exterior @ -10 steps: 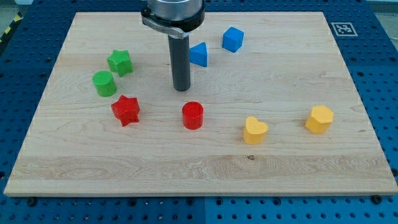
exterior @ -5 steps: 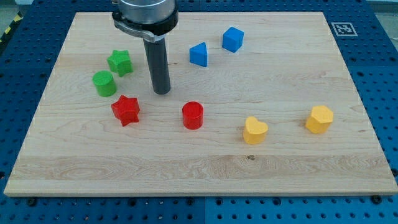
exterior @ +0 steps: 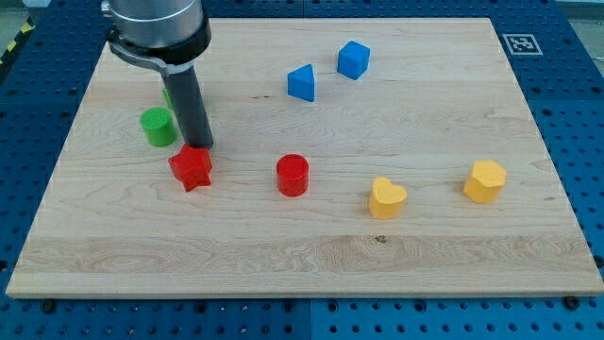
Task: Slide the red star to the left of the red circle
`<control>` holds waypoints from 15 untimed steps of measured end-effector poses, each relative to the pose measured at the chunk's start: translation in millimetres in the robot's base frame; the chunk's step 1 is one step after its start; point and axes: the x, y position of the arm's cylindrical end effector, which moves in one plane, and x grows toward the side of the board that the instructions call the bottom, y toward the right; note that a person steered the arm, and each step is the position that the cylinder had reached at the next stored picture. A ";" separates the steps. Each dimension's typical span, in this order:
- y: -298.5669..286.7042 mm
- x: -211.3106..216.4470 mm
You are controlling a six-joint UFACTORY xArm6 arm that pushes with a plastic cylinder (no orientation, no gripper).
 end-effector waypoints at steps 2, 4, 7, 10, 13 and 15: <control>-9.7 1.1; -18.0 4.0; -36.2 4.1; -12.5 54.5; 19.5 59.4; 36.9 84.0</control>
